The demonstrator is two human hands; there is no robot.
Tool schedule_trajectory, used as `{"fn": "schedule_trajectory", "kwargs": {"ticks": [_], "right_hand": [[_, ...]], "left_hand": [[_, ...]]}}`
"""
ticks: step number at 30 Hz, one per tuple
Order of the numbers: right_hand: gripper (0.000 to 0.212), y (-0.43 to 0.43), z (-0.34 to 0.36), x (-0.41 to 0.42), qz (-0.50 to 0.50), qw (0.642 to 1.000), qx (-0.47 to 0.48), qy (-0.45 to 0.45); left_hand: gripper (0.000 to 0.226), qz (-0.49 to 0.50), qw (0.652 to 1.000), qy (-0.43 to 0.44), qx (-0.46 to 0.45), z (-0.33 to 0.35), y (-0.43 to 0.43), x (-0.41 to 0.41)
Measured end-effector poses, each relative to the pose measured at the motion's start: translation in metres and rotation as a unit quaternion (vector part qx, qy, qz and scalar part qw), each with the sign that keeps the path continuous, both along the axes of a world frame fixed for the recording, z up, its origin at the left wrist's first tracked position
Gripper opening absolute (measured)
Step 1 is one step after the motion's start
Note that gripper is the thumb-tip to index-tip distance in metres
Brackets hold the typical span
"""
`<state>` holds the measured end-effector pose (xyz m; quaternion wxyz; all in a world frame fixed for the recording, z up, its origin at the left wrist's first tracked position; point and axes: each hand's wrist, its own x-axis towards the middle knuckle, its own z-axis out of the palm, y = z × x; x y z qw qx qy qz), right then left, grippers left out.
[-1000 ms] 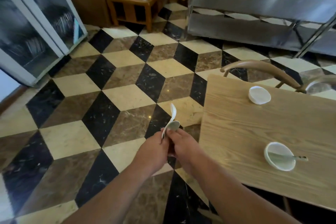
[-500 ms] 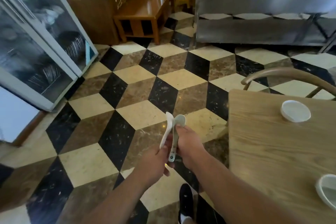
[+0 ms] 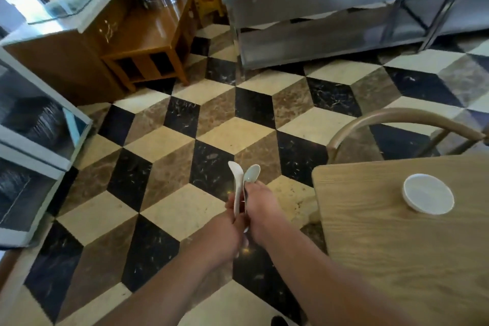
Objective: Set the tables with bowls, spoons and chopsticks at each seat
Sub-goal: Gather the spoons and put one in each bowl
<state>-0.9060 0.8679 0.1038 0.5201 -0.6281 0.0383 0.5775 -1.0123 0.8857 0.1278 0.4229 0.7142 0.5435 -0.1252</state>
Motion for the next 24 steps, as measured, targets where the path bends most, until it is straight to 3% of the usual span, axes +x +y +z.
{"fn": "schedule_trajectory", "kwargs": {"ticks": [3, 8, 13, 19, 24], "right_hand": [[0.032, 0.025, 0.004, 0.033, -0.002, 0.999, -0.02, -0.041], [0.028, 0.081, 0.015, 0.083, -0.078, 0.994, -0.027, -0.068], [0.03, 0.142, 0.025, 0.121, -0.153, 0.979, -0.024, -0.129], [0.027, 0.203, 0.047, 0.162, -0.254, 0.949, -0.051, -0.178], [0.023, 0.216, 0.048, 0.215, -0.323, 0.922, -0.082, -0.196]], "left_hand": [[0.02, -0.08, 0.996, -0.012, -0.039, -0.003, 0.037, 0.032], [0.032, -0.058, 0.99, -0.082, -0.103, -0.002, 0.112, 0.084], [0.021, -0.193, 0.97, -0.144, -0.04, 0.005, 0.196, 0.14], [0.043, -0.314, 0.944, -0.102, 0.003, 0.026, 0.281, 0.208], [0.035, -0.391, 0.915, -0.073, 0.065, 0.02, 0.314, 0.273]]}}
